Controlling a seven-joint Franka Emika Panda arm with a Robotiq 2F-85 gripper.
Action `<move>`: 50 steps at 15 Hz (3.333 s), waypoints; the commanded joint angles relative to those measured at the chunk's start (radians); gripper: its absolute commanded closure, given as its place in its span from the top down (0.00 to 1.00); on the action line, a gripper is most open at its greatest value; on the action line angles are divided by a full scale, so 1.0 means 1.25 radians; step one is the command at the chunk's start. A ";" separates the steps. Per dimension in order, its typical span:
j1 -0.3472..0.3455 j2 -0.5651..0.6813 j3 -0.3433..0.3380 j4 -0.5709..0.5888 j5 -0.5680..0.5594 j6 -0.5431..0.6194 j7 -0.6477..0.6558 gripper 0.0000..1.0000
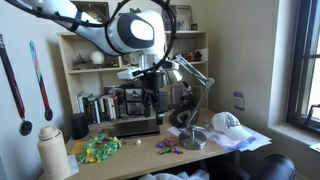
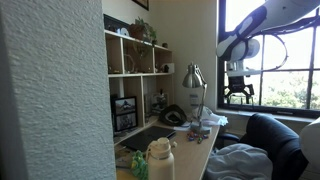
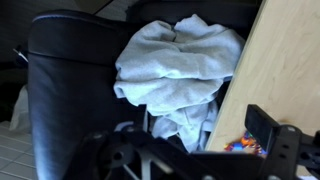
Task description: Push the chair into the desk
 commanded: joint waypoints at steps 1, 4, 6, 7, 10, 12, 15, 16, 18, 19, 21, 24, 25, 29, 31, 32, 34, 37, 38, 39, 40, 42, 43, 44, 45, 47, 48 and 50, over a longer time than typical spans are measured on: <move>-0.044 0.046 -0.034 -0.008 -0.016 0.065 0.092 1.00; -0.072 0.094 -0.066 -0.015 -0.028 0.141 0.148 1.00; -0.085 0.142 -0.086 -0.006 -0.042 0.192 0.174 1.00; -0.089 0.155 -0.096 -0.004 -0.049 0.207 0.188 1.00; -0.101 0.206 -0.128 0.015 -0.061 0.235 0.211 1.00; -0.107 0.226 -0.150 0.023 -0.067 0.236 0.211 1.00; -0.117 0.246 -0.183 0.040 -0.080 0.231 0.200 1.00; -0.122 0.254 -0.193 0.048 -0.085 0.230 0.197 1.00; -0.131 0.264 -0.211 0.054 -0.087 0.230 0.187 1.00; -0.134 0.270 -0.219 0.055 -0.094 0.230 0.187 1.00; -0.142 0.283 -0.229 0.054 -0.091 0.235 0.178 1.00; -0.149 0.290 -0.240 0.038 -0.084 0.260 0.183 1.00; -0.152 0.295 -0.242 0.036 -0.075 0.269 0.179 1.00; -0.165 0.287 -0.250 -0.005 -0.017 0.333 0.182 1.00; -0.173 0.281 -0.248 -0.037 0.048 0.381 0.181 1.00; -0.176 0.282 -0.247 -0.051 0.077 0.403 0.177 1.00; -0.181 0.286 -0.245 -0.079 0.134 0.445 0.165 1.00; -0.183 0.281 -0.240 -0.116 0.211 0.506 0.151 1.00; -0.179 0.271 -0.239 -0.127 0.219 0.529 0.144 1.00; -0.176 0.262 -0.237 -0.136 0.227 0.547 0.139 1.00; -0.166 0.247 -0.236 -0.145 0.219 0.569 0.143 1.00; -0.145 0.218 -0.230 -0.168 0.195 0.620 0.157 1.00; -0.134 0.202 -0.224 -0.176 0.182 0.637 0.164 1.00; -0.120 0.189 -0.214 -0.183 0.169 0.654 0.169 1.00; -0.107 0.181 -0.204 -0.189 0.152 0.664 0.172 1.00; -0.086 0.177 -0.184 -0.198 0.122 0.669 0.167 1.00; -0.077 0.178 -0.170 -0.202 0.123 0.663 0.158 1.00; -0.063 0.181 -0.144 -0.204 0.125 0.657 0.136 1.00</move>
